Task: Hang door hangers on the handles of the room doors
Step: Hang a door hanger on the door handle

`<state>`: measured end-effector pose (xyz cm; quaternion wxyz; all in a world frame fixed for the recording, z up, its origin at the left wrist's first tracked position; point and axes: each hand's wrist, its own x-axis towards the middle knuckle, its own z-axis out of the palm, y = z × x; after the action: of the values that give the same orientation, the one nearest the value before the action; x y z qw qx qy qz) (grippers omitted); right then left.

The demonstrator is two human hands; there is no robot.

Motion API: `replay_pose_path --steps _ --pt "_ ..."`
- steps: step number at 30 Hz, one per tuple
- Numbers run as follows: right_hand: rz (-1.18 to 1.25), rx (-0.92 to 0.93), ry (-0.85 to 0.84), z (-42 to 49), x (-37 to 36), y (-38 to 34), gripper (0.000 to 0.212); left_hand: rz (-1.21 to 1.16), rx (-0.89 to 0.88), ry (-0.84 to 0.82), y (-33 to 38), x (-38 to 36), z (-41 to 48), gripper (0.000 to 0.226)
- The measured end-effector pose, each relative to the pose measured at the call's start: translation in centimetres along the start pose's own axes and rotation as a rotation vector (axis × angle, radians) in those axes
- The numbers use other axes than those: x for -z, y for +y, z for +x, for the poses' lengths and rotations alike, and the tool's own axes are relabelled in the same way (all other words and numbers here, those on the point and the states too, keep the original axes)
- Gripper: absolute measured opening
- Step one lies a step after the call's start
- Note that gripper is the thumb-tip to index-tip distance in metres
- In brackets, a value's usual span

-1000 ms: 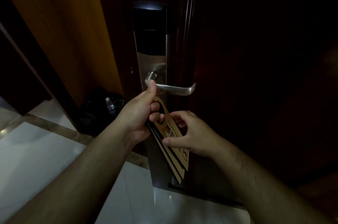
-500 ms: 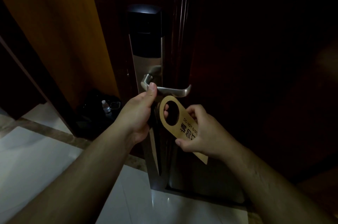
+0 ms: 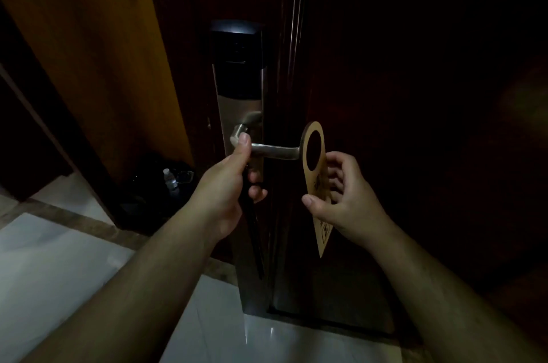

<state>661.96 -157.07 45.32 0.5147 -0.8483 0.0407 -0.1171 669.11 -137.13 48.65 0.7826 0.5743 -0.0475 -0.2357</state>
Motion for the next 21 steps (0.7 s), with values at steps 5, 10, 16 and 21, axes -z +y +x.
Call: replay_pose_path --steps 5,10,16,21 --pt "0.014 -0.033 -0.004 0.4 -1.0 0.2 0.086 0.050 -0.019 0.008 -0.1 0.7 -0.2 0.061" --pt "0.023 -0.073 -0.054 1.1 -2.3 0.2 0.077 0.099 -0.035 0.048 0.0 1.7 -0.5 0.056" --pt "0.029 -0.089 -0.099 1.8 -4.7 -0.6 0.073 0.138 -0.054 0.091 0.5 3.3 -0.8 0.047" --pt "0.006 -0.040 -0.108 2.4 -6.6 -2.2 0.069 0.258 -0.112 0.032 0.6 4.8 -0.7 0.042"
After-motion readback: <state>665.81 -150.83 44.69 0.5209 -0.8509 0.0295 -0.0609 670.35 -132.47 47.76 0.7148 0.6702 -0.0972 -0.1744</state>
